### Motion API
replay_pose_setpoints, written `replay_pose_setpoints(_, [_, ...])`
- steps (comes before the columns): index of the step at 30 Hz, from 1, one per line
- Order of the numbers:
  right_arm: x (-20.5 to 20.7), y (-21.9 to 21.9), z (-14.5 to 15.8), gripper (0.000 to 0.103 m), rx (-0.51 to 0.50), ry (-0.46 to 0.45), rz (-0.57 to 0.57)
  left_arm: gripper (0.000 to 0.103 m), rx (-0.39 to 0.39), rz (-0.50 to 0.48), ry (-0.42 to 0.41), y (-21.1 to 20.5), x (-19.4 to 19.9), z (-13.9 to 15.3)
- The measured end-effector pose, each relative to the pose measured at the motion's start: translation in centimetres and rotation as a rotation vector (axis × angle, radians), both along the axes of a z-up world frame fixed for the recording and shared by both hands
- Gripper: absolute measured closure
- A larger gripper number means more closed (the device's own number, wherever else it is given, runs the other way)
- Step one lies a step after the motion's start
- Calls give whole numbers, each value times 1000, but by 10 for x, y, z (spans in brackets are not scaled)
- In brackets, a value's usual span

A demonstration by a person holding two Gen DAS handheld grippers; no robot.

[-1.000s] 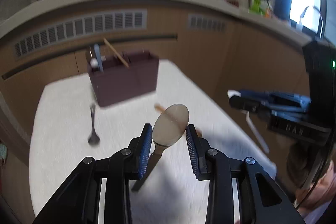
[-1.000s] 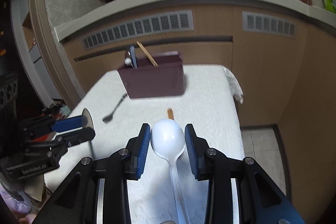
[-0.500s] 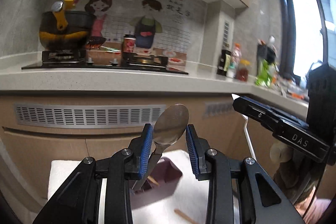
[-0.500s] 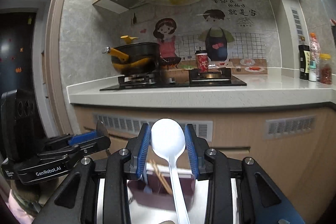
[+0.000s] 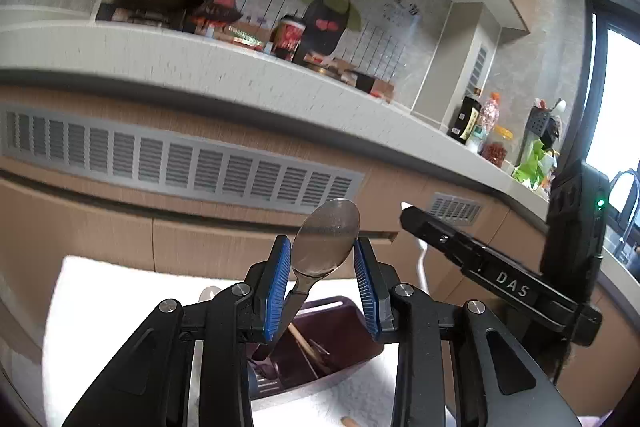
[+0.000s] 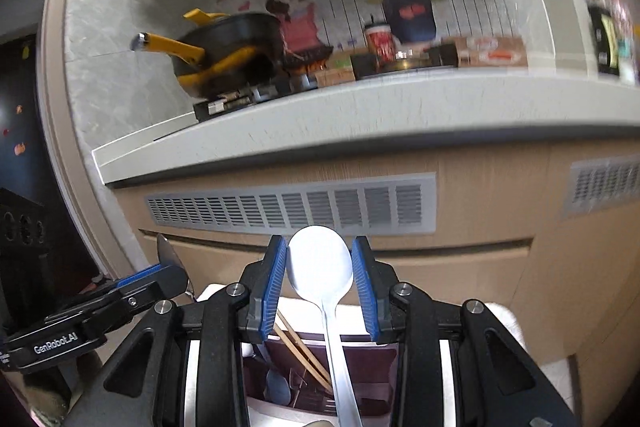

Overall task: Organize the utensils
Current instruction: 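Carry the brown spoon into the caddy with the left tool while the right tool drops the white spoon in, then grasp the wooden spoon with the right tool while the left tool grasps the black spoon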

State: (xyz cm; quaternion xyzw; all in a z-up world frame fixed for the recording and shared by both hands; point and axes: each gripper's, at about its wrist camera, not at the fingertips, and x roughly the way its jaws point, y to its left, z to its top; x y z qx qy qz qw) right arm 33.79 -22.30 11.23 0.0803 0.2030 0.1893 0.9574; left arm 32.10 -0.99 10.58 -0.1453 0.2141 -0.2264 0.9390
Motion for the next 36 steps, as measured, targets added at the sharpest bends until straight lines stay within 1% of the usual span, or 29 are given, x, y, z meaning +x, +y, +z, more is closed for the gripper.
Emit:
replay_pose_setpoints(4, [18,1,-20,72,21,25,9,69,-7,2,34,-1,12,-16])
replay_pose_setpoints(8, [30,6,-37,72,2,51,4,69,-1,4,76,-3,23,-34])
replay_pose_setpoints(12, [38,4,-51,72,5,67,-12,69,-5,7,112,-5,27,-48])
replay_pose_setpoints(15, [43,4,-57,72,3,72,-20,69,-6,13,128,-7,28,-54])
replay_pose_setpoints(23, [45,6,-61,70,-23,5,-33,69,1,28,156,-10,27,-65])
replay_pose_setpoints(26, [45,6,-68,69,-38,37,-27,68,13,33,173,-9,24,-68])
replay_pose_setpoints(28, [41,1,-72,69,-44,72,-24,67,14,39,178,-7,21,-68])
replay_pose_setpoints(30, [33,-3,-74,69,-61,83,-28,65,20,47,177,-3,15,-67])
replay_pose_setpoints(31, [28,-5,-74,69,-78,85,-35,60,29,54,176,-1,11,-66])
replay_pose_setpoints(32, [21,-8,-75,69,-97,89,-43,58,38,63,177,1,9,-66])
replay_pose_setpoints(33, [14,-11,-75,69,-112,96,-46,58,49,72,178,5,4,-66])
replay_pose_setpoints(36, [-8,-20,-79,62,-151,119,-61,57,76,88,199,16,-9,-72])
